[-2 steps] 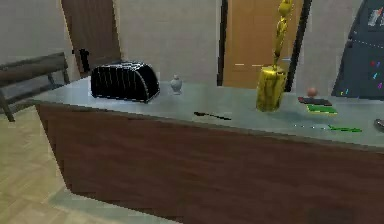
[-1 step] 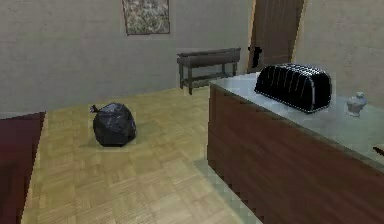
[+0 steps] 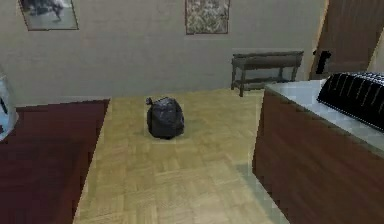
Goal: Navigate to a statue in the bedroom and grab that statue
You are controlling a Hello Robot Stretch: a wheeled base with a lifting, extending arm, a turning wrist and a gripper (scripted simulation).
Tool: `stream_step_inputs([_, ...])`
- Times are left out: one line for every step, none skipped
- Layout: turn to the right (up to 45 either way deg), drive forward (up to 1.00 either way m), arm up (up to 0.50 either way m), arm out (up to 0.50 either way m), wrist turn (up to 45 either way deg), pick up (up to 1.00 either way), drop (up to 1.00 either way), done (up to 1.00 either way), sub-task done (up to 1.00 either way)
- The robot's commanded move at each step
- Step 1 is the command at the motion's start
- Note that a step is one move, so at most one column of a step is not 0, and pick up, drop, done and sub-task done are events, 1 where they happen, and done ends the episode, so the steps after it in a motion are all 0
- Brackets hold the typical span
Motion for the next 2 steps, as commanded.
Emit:
stream_step_inputs([0.0, 1.0, 0.0, 0.0, 0.0, 0.0, 0.0, 0.0, 0.0])
stream_step_inputs([-3.0, 0.0, 0.0, 0.0, 0.0, 0.0, 0.0, 0.0, 0.0])
